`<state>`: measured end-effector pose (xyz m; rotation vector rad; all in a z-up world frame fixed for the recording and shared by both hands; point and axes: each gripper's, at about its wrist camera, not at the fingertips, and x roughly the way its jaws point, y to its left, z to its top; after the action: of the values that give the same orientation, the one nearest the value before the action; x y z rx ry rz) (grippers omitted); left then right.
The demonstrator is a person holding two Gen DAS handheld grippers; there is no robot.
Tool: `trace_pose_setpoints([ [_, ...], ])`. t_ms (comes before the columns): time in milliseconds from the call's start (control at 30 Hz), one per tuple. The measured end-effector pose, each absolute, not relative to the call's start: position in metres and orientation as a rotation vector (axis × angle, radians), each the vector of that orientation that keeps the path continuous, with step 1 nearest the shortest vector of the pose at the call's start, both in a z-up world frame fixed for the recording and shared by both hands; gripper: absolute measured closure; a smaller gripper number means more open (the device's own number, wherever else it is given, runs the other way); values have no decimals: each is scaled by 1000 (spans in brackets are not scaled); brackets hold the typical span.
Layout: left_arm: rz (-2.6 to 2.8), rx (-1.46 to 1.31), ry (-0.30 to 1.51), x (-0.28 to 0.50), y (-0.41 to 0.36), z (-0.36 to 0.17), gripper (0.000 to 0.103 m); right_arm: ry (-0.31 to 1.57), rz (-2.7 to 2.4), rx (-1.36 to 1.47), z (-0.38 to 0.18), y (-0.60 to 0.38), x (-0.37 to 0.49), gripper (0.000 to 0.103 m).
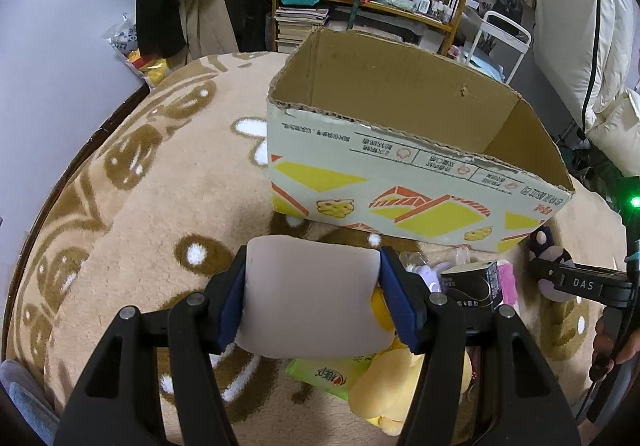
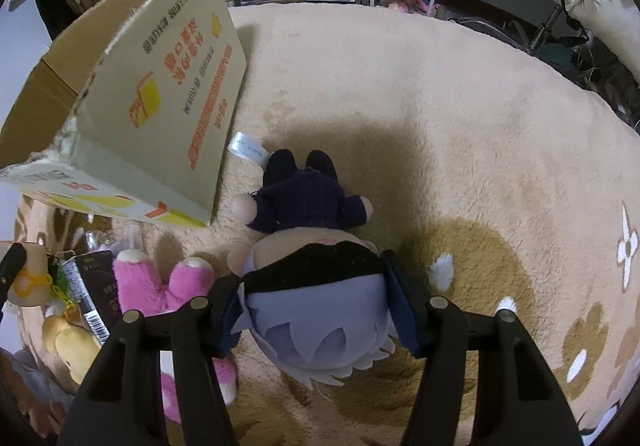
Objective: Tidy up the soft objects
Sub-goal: 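Lift pink cylinder plush with left tool while right tool lifts the doll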
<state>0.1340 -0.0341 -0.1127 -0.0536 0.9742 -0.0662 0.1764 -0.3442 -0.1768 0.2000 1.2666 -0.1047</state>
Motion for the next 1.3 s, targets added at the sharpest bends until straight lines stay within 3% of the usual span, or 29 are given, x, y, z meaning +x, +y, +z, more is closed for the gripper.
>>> trace_pose_setpoints([
  [1300,-125,-256,1116,131,-9,-124,31,1234,-61,133,-154,-321,140,38],
])
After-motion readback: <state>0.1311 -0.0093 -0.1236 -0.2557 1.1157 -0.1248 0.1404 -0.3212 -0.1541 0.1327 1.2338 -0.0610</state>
